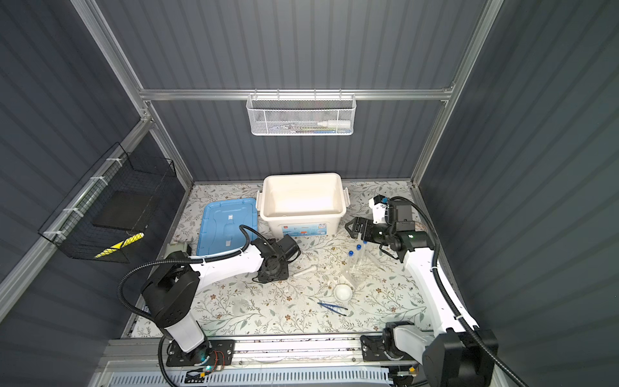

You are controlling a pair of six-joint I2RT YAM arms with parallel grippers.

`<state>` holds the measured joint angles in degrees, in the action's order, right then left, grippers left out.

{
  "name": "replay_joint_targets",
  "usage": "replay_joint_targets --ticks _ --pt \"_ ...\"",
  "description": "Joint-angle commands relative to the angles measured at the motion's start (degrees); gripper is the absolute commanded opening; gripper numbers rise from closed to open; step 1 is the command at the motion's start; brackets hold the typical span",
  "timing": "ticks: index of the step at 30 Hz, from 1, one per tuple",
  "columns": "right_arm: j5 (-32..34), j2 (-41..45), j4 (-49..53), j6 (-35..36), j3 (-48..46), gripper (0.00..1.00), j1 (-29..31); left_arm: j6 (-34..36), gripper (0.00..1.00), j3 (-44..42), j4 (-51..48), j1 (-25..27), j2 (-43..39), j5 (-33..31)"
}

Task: Organize the chemistry lab equipment
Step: 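Close the left gripper on the white ceramic cup, then lift the white cup with the left gripper toward the bin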

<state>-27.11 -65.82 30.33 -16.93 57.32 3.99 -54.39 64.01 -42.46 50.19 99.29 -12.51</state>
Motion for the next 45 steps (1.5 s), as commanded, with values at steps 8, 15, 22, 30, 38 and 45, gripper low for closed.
replay_joint_targets --ticks 8,15,22,30,38,45 --pt "0.08 0.33 0.48 -0.21 -0.72 0.98 -0.12 0.87 0.42 0.3 -0.61 -0.3 0.51 0.63" --pt "0.04 0.21 0.28 -0.17 -0.59 0.98 -0.12 1.86 0.41 3.71 -3.41 -0.35 0.46 -0.85" --pt "-0.13 -0.47 -0.18 -0.21 0.28 0.98 -0.12 3.66 0.41 8.51 -6.97 -0.27 0.66 -2.14" --pt "-0.97 -2.12 -1.54 -0.6 1.87 0.98 -0.07 5.85 0.4 15.54 -12.01 -0.32 -0.73 -3.79" --pt "-2.15 -5.05 -4.21 -1.81 3.69 0.97 0.56 9.13 0.4 26.59 -18.63 -0.28 -1.37 -5.19" --pt "-1.81 -7.85 -4.85 -1.73 6.23 0.97 1.33 12.75 0.4 36.35 -22.75 -1.53 0.5 -6.03"
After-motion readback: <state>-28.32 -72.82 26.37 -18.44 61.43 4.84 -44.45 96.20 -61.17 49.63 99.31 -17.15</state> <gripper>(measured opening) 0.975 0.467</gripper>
